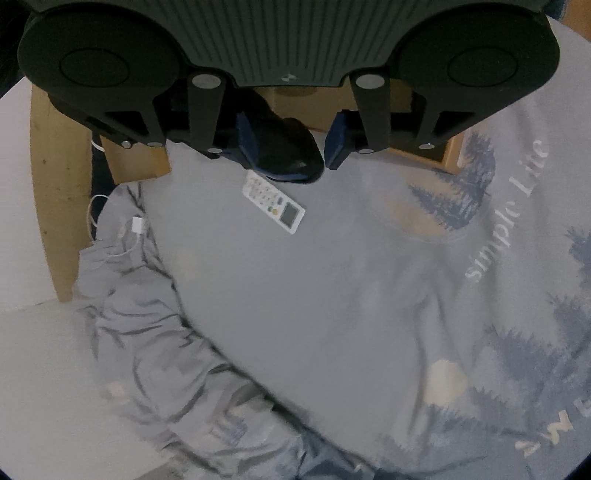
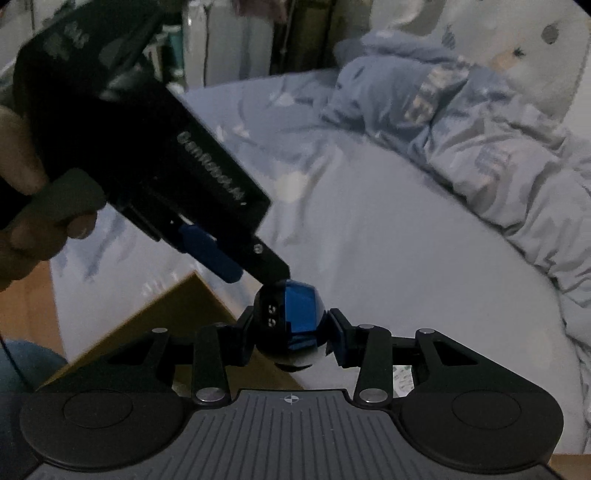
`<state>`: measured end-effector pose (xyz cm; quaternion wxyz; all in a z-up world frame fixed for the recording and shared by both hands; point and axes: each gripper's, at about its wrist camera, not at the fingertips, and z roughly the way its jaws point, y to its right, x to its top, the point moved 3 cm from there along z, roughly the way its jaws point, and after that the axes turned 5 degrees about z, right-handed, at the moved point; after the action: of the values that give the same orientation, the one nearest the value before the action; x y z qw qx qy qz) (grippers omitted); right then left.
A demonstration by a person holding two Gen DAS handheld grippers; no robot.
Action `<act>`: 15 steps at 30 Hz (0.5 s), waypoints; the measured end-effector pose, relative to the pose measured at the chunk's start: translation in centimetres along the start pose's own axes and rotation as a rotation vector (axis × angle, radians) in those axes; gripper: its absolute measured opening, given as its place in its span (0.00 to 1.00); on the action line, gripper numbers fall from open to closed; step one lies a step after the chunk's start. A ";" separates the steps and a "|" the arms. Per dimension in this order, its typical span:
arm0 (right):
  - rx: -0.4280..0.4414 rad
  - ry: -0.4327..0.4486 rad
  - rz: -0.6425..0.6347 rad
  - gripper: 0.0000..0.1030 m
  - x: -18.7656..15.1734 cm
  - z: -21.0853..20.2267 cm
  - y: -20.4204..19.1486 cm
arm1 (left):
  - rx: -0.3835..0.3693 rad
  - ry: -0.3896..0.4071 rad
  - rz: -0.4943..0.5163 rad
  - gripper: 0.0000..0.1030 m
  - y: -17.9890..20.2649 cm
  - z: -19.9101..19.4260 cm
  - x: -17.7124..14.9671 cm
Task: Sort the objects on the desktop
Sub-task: 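Lift the shaver with the right gripper and carry it toward the box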
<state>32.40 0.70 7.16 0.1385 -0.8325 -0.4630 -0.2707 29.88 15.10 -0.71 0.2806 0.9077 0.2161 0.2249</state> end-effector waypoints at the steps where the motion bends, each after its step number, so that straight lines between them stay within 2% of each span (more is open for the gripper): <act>1: -0.002 0.016 0.006 0.43 0.0 -0.9 -0.1 | -0.002 0.018 0.013 0.53 0.2 -0.7 -0.3; 5: -0.006 0.073 0.031 0.43 -0.4 -4.1 -0.4 | 0.004 0.080 0.070 0.60 1.0 -3.5 -1.8; 9: -0.003 0.119 0.051 0.43 -1.0 -7.3 -0.9 | -0.028 0.132 0.108 0.71 1.9 -6.3 -3.6; 13: 0.002 0.152 0.055 0.43 -1.9 -10.6 -1.8 | -0.066 0.177 0.143 0.75 3.1 -9.0 -5.5; 15: 0.006 0.164 0.056 0.43 -2.5 -12.2 -2.3 | -0.080 0.197 0.162 0.82 3.7 -10.1 -6.5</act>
<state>25.43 -5.67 15.57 0.1860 -0.8198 -0.4273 -0.3328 20.28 13.15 7.17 0.2748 0.8839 0.1594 0.3433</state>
